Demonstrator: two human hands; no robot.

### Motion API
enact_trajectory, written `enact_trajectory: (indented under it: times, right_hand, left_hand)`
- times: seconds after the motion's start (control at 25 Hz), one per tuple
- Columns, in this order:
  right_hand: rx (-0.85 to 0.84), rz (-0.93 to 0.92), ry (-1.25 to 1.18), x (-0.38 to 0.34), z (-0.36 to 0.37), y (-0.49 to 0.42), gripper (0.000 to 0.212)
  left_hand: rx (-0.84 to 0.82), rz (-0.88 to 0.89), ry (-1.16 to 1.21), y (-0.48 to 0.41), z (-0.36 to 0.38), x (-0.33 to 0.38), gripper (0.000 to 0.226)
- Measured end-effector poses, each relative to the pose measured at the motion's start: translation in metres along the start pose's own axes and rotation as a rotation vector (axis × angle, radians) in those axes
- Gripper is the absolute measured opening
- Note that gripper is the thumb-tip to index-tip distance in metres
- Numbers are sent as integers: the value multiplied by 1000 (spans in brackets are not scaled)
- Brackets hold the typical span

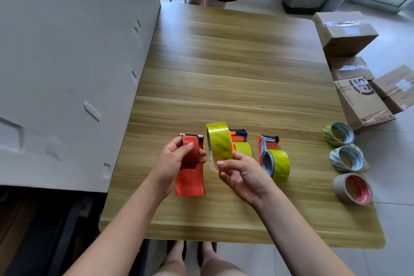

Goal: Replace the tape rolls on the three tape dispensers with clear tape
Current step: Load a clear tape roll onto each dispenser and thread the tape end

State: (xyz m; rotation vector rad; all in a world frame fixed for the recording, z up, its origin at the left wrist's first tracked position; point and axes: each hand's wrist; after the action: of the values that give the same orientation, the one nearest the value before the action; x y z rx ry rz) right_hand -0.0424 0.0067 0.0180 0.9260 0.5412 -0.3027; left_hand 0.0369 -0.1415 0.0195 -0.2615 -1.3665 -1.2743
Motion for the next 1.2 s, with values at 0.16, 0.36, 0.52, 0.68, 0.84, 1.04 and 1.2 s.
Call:
enact_trajectory:
  times: [0.16, 0.36, 0.52, 0.68, 0.84, 1.04, 1.2]
  right_hand:
    - [-50, 113, 570, -49, -16, 6, 29]
    - [-300, 293, 1645, -104, -2, 1, 26]
    - [-472, 465, 1750, -92, 22, -31, 35]
    - [-519, 462, 1647, -95, 26, -54, 39]
    - [-535, 431, 1464, -95, 21, -56, 43]
    - [-491, 431, 1353, -94, 8, -56, 40]
    - [-466, 440, 1319, -96, 2, -56, 36]
  left_hand:
    - [14, -41, -110, -11, -10, 1, 17]
    - [-53, -30, -202, -17, -13, 5, 17]
    - [-246, -22, -184, -8, -1, 5, 14]
    - [-322, -44, -311, 1, 7, -5, 26]
    - [-313, -91, -234, 10, 5, -13, 30]
    - [-299, -84, -114, 21, 5, -20, 47]
    - [-306, -71, -138, 26, 11, -23, 21]
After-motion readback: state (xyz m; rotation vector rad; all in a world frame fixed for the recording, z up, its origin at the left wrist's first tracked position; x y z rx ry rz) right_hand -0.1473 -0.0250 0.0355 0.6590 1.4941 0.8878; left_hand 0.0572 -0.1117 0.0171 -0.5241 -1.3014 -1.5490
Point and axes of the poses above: each hand's wrist, its own y-axis away from the middle knuckle, its own z-axis out of the palm, x = y × z
